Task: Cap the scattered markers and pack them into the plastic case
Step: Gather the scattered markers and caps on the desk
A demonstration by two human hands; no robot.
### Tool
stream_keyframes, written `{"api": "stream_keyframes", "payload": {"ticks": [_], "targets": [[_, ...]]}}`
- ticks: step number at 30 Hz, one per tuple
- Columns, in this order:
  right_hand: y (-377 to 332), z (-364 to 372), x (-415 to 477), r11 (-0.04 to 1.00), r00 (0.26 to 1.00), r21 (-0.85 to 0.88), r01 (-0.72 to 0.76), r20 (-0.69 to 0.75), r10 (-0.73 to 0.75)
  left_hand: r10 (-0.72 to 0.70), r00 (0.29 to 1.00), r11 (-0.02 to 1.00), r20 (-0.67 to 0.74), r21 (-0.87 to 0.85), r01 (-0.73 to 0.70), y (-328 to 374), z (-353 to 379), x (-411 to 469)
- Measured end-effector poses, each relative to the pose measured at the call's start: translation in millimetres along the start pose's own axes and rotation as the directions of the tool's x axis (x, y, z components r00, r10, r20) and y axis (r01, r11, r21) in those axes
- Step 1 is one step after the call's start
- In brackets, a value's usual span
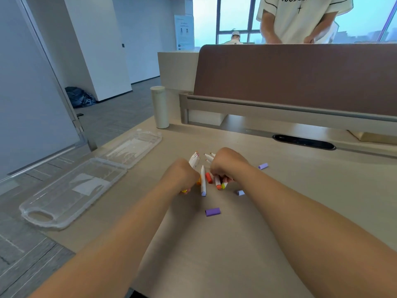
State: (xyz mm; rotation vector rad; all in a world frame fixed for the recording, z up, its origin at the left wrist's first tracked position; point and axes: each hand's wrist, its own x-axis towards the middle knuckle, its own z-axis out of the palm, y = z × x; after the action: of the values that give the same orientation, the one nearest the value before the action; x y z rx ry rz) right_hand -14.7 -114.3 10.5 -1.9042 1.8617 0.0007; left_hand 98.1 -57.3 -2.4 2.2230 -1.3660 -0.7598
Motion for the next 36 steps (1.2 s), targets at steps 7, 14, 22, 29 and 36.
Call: {"api": "stream_keyframes", "payload": {"ticks": [7, 14, 22, 29, 36], "targets": [[13.2, -10.2, -6.3, 0.992, 0.999, 0.122, 0.009, 0.038, -0.014, 0.109, 0.994, 0.983, -0.004, 0.149, -0.107, 10.0, 5.3, -15.9], [36.0, -20.5, -14.3, 0.973, 1.000, 0.230, -0.004, -0.005, 0.005, 0.112, 0.992, 0.895, 0.059, 0.427, -0.126, 26.9, 11.7, -25.9], [56.0, -27.3, -16.9, 0.966, 0.994, 0.257, 0.007, -0.105, 0.021, 0.139, 0.990, 0.851, 0.025, 0.509, -0.132, 33.2, 23.6, -27.8], [58.0, -22.7, -10.1, 0.963, 0.988, 0.265, 0.042, -0.157, 0.000, 0.128, 0.992, 0.917, -0.007, 0.382, -0.116, 33.1, 22.9, -29.6], [49.1, -21.8, -3.3, 0.973, 0.989, 0.231, 0.022, -0.150, 0.014, 0.057, 0.998, 0.997, -0.021, 0.054, -0.056, 31.8, 5.6, -13.7]]}}
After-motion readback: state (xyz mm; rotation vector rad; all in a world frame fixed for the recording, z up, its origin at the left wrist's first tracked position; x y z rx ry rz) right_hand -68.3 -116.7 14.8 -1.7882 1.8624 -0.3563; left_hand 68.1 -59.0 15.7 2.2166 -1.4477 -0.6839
